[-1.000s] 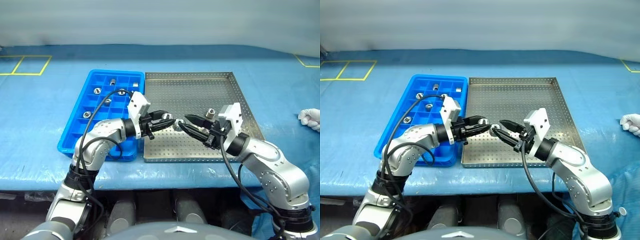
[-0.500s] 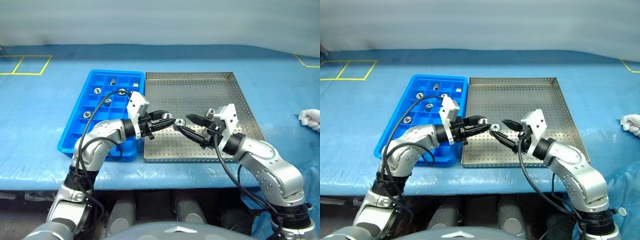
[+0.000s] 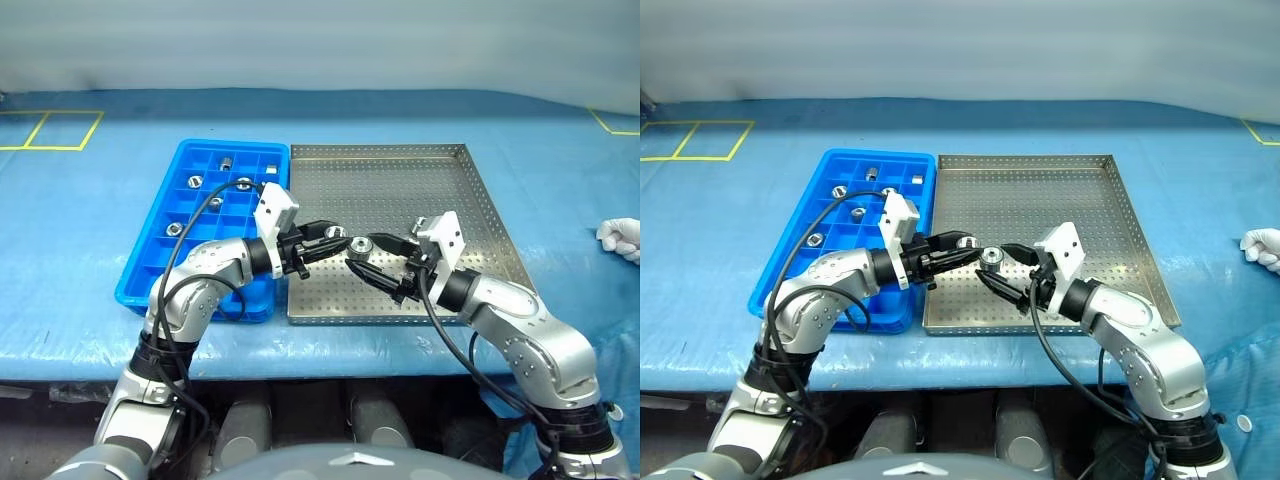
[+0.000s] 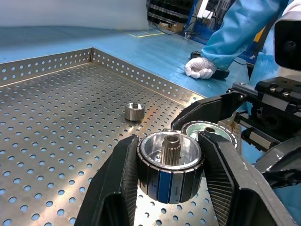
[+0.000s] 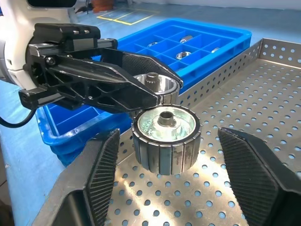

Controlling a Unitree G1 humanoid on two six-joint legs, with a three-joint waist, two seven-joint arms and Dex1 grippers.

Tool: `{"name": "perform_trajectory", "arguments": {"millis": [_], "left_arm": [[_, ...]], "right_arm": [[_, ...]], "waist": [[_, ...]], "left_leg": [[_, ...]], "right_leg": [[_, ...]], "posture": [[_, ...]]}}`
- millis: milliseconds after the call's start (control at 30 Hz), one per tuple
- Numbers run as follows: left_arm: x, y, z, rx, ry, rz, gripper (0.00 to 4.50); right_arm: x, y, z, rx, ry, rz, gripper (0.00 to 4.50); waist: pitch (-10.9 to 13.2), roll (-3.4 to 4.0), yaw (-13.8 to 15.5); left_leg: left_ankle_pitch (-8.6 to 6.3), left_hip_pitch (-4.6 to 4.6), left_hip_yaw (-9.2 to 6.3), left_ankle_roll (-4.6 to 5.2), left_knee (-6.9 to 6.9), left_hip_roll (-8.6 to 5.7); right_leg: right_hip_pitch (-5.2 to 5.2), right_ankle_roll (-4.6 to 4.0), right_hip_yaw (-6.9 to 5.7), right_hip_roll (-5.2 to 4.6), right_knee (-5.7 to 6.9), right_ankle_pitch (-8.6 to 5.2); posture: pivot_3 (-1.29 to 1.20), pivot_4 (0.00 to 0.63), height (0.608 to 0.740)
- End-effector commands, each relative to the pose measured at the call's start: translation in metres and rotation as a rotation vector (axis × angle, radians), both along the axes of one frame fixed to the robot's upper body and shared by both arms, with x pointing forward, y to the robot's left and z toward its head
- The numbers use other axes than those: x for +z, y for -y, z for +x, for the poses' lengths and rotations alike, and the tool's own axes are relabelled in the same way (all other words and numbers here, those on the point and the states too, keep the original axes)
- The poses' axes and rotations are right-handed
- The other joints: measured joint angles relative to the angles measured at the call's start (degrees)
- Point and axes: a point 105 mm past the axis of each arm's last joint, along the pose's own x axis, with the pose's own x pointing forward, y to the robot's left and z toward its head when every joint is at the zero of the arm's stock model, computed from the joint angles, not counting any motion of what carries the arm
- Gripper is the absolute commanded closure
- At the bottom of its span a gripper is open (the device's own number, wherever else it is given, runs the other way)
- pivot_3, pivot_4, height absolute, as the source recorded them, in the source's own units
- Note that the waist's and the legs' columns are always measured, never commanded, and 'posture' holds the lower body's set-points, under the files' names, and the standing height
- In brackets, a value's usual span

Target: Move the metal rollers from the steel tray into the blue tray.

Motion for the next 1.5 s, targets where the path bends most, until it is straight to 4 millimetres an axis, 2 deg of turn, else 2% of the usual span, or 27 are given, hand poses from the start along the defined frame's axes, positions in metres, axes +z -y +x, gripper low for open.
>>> {"name": "perform_trajectory", "arguments": {"millis": [33, 100, 133, 233, 333, 433, 600, 867, 900, 1000, 1100, 1167, 1233, 1500], "left_arm": [[0.016, 0.003, -0.005, -0.027, 0.063, -0.032, 2.77], [0.015, 0.003, -0.005, -0.025, 0.063, -0.028, 2.77], [0.015, 0.003, -0.005, -0.024, 0.062, -0.026, 2.77], [0.013, 0.001, -0.002, -0.006, 0.054, -0.019, 2.77], [0.008, -0.003, 0.003, 0.038, 0.028, -0.002, 2.77], [0.003, -0.009, 0.011, 0.106, -0.009, 0.016, 2.77], [0.0, -0.018, 0.017, 0.184, -0.076, 0.001, 2.77], [0.001, -0.027, 0.022, 0.26, -0.167, -0.04, 2.77], [0.003, -0.028, 0.023, 0.268, -0.156, -0.039, 2.77], [0.016, -0.034, 0.022, 0.315, 0.01, 0.027, 2.77], [0.014, -0.051, 0.024, 0.424, 0.088, 0.171, 2.77], [0.007, -0.069, 0.023, 0.505, 0.107, 0.335, 2.77], [0.007, -0.085, 0.02, 0.571, 0.107, 0.413, 2.77], [0.009, -0.135, -0.008, 0.704, 0.092, 0.599, 2.77]], "right_arm": [[0.007, -0.001, 0.001, 0.003, 0.026, 0.014, 2.06], [0.008, -0.001, 0.001, 0.001, 0.028, 0.013, 2.77], [0.008, -0.001, 0.002, -0.003, 0.033, 0.008, 2.83], [0.008, 0.002, 0.004, -0.029, 0.058, -0.021, 2.83], [0.004, 0.012, 0.012, -0.104, 0.106, -0.123, 2.83], [-0.007, 0.034, 0.027, -0.235, 0.164, -0.355, 2.83], [-0.004, 0.057, 0.042, -0.35, 0.328, -0.671, 2.83], [0.01, 0.064, 0.056, -0.46, 0.512, -0.815, 2.83], [0.011, 0.061, 0.056, -0.462, 0.504, -0.776, 2.83], [0.014, 0.046, 0.051, -0.448, 0.375, -0.508, 2.83], [0.016, 0.025, 0.034, -0.313, 0.242, -0.269, 2.83], [0.014, 0.011, 0.014, -0.167, 0.2, -0.221, 2.83], [0.016, 0.006, 0.003, -0.099, 0.177, -0.176, 2.83], [0.013, 0.009, 0.0, -0.087, 0.153, -0.167, 2.83]], "waist": [[0.0, 0.0, 0.02], [0.0, 0.0, 0.02], [0.0, 0.0, 0.02], [0.0, 0.0, 0.01], [0.0, 0.0, -0.01], [0.0, 0.0, 0.02], [0.0, -0.01, 0.06], [0.02, -0.03, 0.24], [0.02, -0.04, 0.3], [0.06, -0.11, 0.18], [0.06, -0.1, 0.23], [0.06, -0.1, 0.27], [0.07, -0.1, 0.29], [0.07, -0.11, 0.33]], "left_leg": [[0.0, 0.0, -0.01, 0.0, 0.0, 0.0], [0.0, -0.01, -0.01, 0.0, -0.01, 0.0], [0.0, -0.01, 0.0, 0.0, -0.01, 0.0], [0.0, 0.0, 0.0, 0.0, 0.0, 0.0], [0.0, 0.0, 0.0, 0.0, 0.0, 0.0], [0.0, 0.0, 0.01, 0.0, 0.0, 0.0], [0.0, -0.02, 0.01, 0.0, -0.02, -0.01], [0.0, -0.01, 0.02, 0.0, -0.05, -0.02], [0.0, -0.04, 0.02, 0.0, -0.05, -0.03], [0.0, -0.03, -0.01, -0.01, -0.05, -0.01], [0.0, -0.01, -0.02, 0.0, -0.09, 0.01], [0.0, -0.02, -0.02, 0.0, -0.08, 0.01], [-0.01, -0.02, -0.03, 0.0, -0.09, 0.01], [-0.03, -0.01, -0.02, -0.03, -0.04, 0.06]], "right_leg": [[0.0, 0.0, -0.01, 0.0, 0.0, 0.0], [0.0, 0.0, 0.0, 0.0, -0.01, 0.0], [0.0, 0.0, 0.0, 0.0, -0.01, 0.0], [0.0, 0.0, 0.0, 0.0, -0.01, 0.0], [0.0, 0.0, 0.0, 0.0, 0.0, 0.0], [0.0, 0.0, 0.0, 0.0, -0.01, 0.0], [-0.04, 0.0, 0.0, 0.0, -0.01, 0.0], [-0.05, 0.0, 0.0, -0.03, 0.0, 0.0], [-0.05, 0.0, 0.0, -0.03, -0.03, 0.0], [-0.04, 0.0, -0.02, 0.0, -0.03, 0.0], [-0.04, -0.01, 0.0, 0.02, -0.01, 0.0], [-0.03, -0.01, 0.01, 0.02, -0.02, 0.0], [-0.01, 0.0, 0.0, 0.01, -0.04, -0.01], [-0.07, -0.03, -0.04, 0.01, 0.01, -0.02]], "posture": [[-0.06, 0.15, 0.74], [-0.06, 0.15, 0.74], [-0.06, 0.15, 0.74], [-0.06, 0.15, 0.74], [-0.06, 0.15, 0.74], [-0.06, 0.15, 0.74], [-0.05, 0.15, 0.74], [-0.04, 0.15, 0.74], [-0.04, 0.15, 0.74], [-0.04, 0.15, 0.74], [-0.04, 0.15, 0.74], [-0.03, 0.15, 0.74], [-0.02, 0.15, 0.74], [0.03, 0.15, 0.74]]}}
